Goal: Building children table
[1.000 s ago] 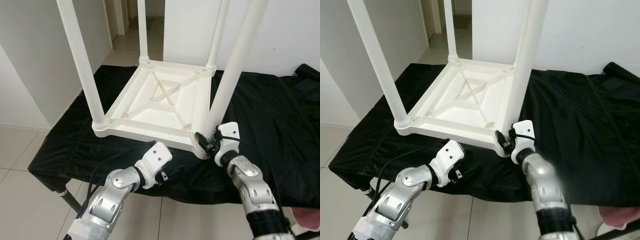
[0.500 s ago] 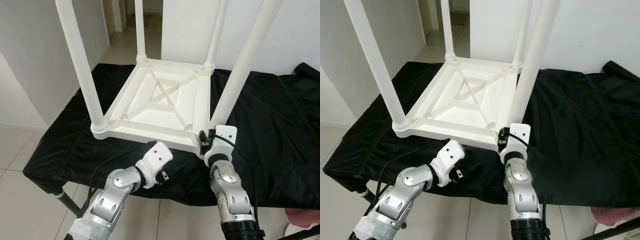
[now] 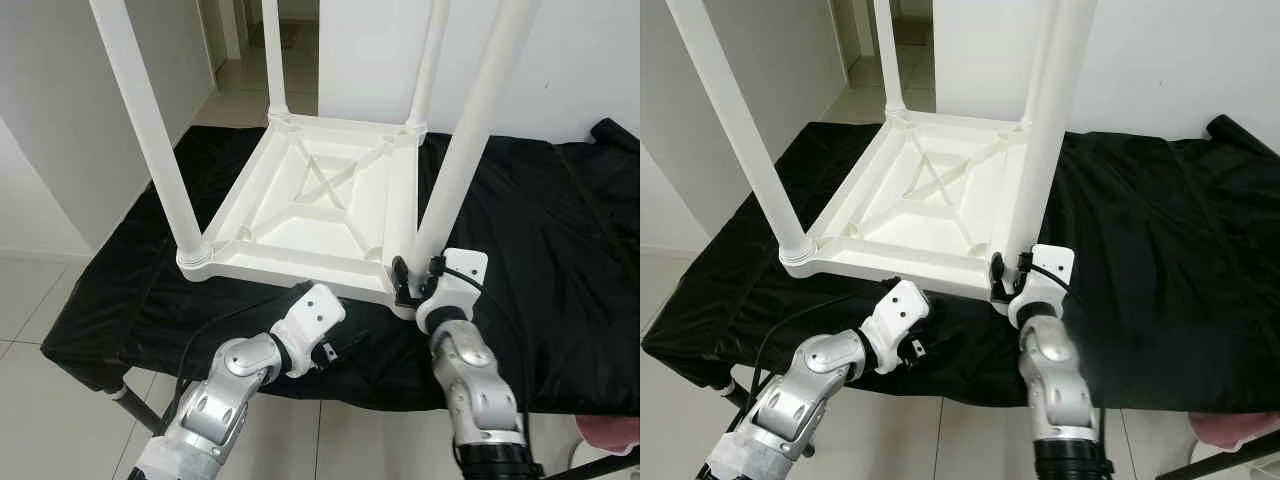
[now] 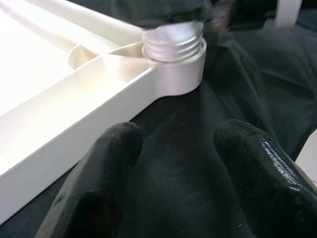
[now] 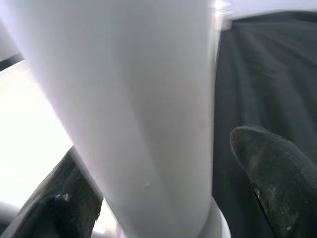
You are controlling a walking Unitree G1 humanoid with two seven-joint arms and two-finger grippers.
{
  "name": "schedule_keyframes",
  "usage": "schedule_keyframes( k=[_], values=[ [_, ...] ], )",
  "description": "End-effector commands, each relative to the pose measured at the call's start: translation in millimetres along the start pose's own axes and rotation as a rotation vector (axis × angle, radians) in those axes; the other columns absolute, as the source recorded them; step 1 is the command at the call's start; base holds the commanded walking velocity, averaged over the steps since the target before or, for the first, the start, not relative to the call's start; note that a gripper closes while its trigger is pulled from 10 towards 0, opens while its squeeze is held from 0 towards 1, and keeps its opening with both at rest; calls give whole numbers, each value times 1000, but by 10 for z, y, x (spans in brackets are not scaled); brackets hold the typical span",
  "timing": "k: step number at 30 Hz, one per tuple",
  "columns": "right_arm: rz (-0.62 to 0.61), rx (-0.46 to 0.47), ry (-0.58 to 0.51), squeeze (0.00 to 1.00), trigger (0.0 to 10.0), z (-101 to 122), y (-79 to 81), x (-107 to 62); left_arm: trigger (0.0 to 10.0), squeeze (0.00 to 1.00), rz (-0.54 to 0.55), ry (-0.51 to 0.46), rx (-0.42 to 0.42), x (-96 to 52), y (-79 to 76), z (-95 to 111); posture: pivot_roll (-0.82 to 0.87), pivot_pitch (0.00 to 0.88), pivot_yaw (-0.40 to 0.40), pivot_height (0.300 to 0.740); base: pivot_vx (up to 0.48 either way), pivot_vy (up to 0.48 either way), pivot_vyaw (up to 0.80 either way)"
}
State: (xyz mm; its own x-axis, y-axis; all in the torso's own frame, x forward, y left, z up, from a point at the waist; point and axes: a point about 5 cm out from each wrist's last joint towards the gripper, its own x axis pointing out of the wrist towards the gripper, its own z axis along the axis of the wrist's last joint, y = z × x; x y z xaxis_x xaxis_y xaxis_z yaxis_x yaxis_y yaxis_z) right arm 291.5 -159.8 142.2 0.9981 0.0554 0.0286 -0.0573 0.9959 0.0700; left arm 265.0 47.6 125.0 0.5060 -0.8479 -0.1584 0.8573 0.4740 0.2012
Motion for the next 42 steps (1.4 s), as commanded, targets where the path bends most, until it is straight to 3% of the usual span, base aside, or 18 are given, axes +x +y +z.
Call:
schedule_keyframes(
  k=[1,8,12,18,22,23,25,26,27,28,29,35,36,37,38,42],
  values=[
    [57,10,-3,0,10000,-17,-8,-19,10000,0,37,-1,-5,-27,45,7,-25,27,54,740,0,0,0],
    [332,-123,-20,0,10000,52,-125,101,10000,0,49,-13,0,-18,43,30,-38,46,61,740,0,0,0],
    [368,-147,-15,0,10000,66,-142,132,10000,0,52,-16,-5,-13,45,36,-40,49,63,740,0,0,0],
    [565,-232,65,0,10000,22,-120,241,10000,0,53,-16,-7,-12,54,44,-33,52,70,740,0,0,0],
    [599,-238,83,0,10000,-4,-118,261,10000,0,54,-15,-4,-12,58,46,-31,52,71,740,0,0,0],
    [625,-245,96,0,9373,-27,-114,275,10000,0,55,-14,-3,-13,63,48,-30,53,71,740,0,0,0],
    [625,-245,96,0,9373,-27,-114,275,10000,0,55,-14,-3,-13,63,48,-30,53,71,740,0,0,0],
    [648,-251,102,0,6745,-51,-101,288,10000,0,59,-14,5,-22,65,47,-22,38,72,740,0,0,0],
    [665,-256,106,0,784,-69,-94,295,10000,0,62,-15,11,-19,69,55,-18,33,72,740,0,0,0],
    [665,-256,106,0,784,-69,-94,295,10000,0,62,-15,11,-19,69,55,-18,33,72,740,0,0,0],
    [680,-259,109,0,0,-87,-93,298,10000,0,63,-15,18,-20,70,58,-14,25,68,740,0,0,0],
    [699,-249,108,0,0,-115,-112,236,10000,0,70,-10,30,-31,86,44,-13,9,55,740,0,0,0],
    [686,-243,109,0,4157,-121,-132,211,10000,0,74,-10,30,-27,90,43,-14,7,50,740,0,0,0],
    [686,-243,109,0,4157,-121,-132,211,10000,0,74,-10,30,-27,90,43,-14,7,50,740,0,0,0],
    [679,-230,113,0,10000,-131,-148,190,10000,0,76,-10,30,-22,89,42,-15,7,47,740,0,0,0],
    [655,-204,102,0,10000,-131,-164,137,10000,0,87,-9,39,-10,82,33,-17,6,41,740,0,0,0]
  ],
)
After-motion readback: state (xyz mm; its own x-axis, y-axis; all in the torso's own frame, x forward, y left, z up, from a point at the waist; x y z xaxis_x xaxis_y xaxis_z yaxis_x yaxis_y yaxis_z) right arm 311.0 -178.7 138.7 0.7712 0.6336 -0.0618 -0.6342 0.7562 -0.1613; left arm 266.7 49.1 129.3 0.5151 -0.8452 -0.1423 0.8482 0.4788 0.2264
